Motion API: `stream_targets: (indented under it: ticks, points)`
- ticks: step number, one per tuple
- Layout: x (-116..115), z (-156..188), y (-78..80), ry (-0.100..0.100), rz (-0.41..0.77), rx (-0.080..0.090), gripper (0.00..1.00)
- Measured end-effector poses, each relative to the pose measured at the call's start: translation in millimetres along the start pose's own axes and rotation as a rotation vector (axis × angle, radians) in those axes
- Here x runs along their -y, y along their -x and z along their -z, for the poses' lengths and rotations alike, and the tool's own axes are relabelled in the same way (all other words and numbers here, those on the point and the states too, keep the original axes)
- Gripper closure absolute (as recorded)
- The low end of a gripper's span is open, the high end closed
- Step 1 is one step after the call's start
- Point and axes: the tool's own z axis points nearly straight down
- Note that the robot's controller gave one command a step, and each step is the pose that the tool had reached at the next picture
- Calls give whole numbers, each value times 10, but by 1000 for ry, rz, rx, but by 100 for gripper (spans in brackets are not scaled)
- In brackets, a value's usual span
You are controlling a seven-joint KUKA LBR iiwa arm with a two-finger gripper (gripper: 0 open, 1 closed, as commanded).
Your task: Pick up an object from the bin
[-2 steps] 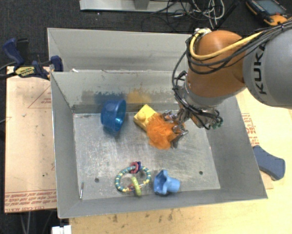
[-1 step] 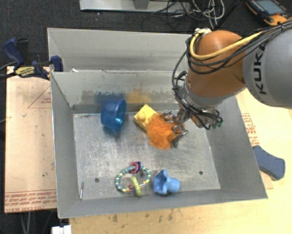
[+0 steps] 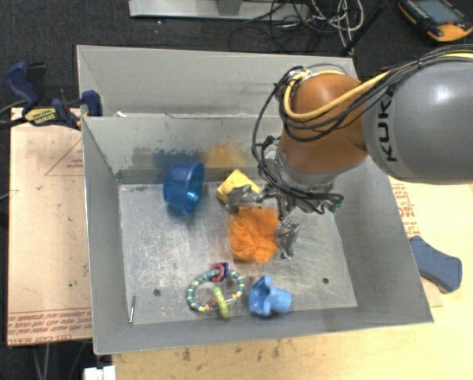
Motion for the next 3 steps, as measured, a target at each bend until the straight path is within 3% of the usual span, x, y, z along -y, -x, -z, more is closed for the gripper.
stream_targets:
  ticks: [1,2,3]
  points:
    - [24,-554,115,4,212,-3,100]
    - [24,-554,115,4,212,-3,100]
    - [18,508,233,6,188,-3,100]
